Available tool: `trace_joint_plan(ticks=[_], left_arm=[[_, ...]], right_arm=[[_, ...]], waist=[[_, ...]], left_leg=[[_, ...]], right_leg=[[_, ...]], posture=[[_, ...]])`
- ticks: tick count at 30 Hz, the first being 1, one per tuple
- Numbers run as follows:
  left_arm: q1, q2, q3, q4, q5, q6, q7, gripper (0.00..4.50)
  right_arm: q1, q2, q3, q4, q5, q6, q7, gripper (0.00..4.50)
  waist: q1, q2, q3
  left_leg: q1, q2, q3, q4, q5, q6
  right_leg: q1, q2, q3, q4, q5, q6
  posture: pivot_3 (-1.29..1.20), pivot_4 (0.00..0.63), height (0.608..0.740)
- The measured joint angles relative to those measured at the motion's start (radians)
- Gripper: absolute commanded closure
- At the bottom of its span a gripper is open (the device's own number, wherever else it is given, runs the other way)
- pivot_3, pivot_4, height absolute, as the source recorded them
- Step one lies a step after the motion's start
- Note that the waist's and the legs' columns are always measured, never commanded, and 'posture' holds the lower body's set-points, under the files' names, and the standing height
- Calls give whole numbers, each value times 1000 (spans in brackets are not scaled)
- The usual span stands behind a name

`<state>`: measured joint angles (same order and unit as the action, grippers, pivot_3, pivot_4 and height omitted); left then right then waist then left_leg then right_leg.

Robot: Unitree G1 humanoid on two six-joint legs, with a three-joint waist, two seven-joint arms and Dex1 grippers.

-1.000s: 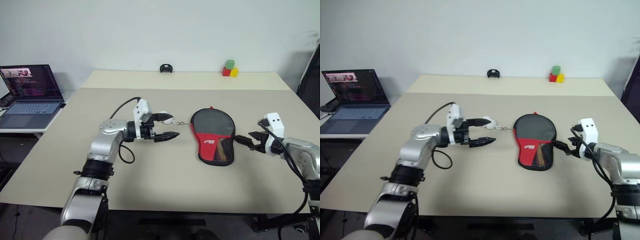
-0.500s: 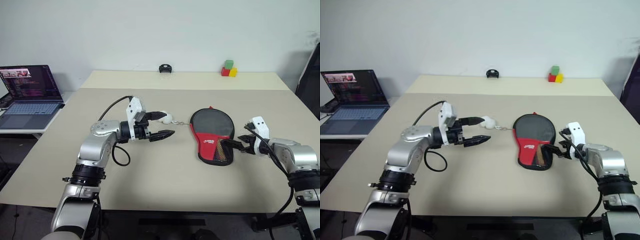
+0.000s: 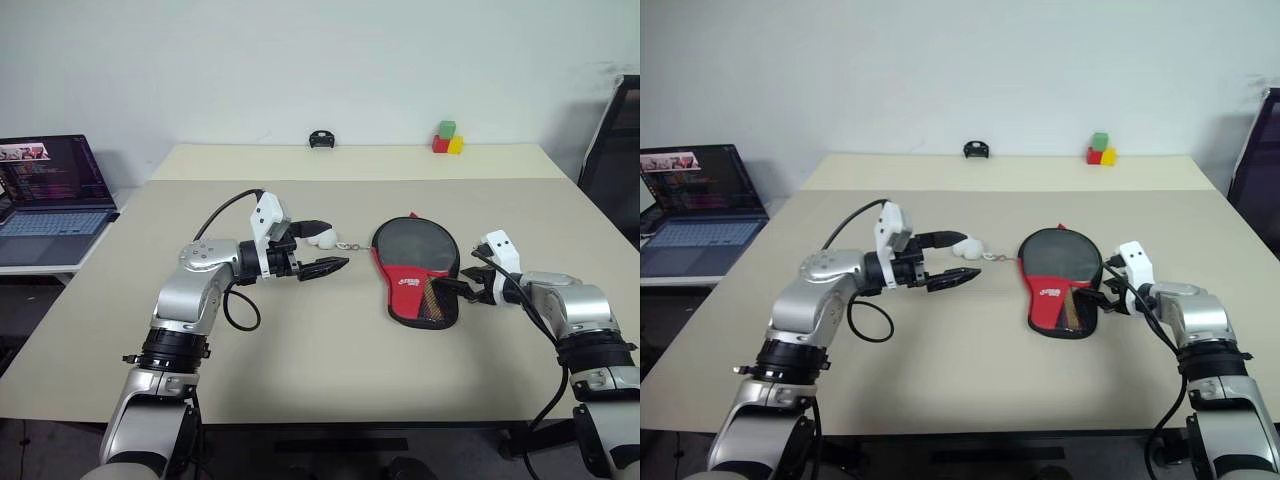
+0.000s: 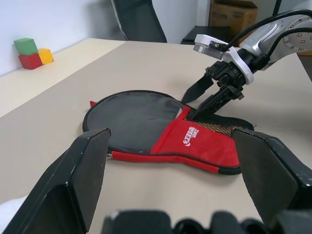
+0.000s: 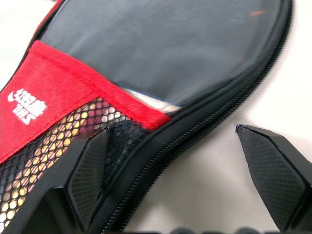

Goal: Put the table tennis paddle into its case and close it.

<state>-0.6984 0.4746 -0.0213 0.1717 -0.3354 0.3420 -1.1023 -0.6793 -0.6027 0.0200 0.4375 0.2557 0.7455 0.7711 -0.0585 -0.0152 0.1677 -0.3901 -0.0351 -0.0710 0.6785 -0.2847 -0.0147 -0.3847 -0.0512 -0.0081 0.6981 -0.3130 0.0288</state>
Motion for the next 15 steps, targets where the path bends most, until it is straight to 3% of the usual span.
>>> trace_joint_plan(ticks=[3, 9, 15], left_arm=[[0, 7, 0, 0, 0, -1, 0, 167], [30, 42, 0, -4, 1, -2, -3, 167], [116, 118, 8, -33, -2, 1, -29, 167]], right_arm=[[-10, 18, 4, 3, -6, 9, 7, 605], [-19, 49, 10, 6, -13, 26, 18, 2646], [-15, 70, 12, -9, -18, 55, 24, 4302]], waist=[[-1, 0, 0], [-3, 0, 0], [-3, 0, 0]], left_leg=[[0, 1, 0, 0, 0, 0], [5, 3, 2, -1, 0, 0], [10, 4, 2, -2, 0, 0]], right_leg=[[0, 1, 0, 0, 0, 0], [2, 2, 2, 0, 0, 0], [6, 3, 2, 0, 0, -1]], posture=[[0, 150, 740], [0, 150, 740], [0, 150, 740]])
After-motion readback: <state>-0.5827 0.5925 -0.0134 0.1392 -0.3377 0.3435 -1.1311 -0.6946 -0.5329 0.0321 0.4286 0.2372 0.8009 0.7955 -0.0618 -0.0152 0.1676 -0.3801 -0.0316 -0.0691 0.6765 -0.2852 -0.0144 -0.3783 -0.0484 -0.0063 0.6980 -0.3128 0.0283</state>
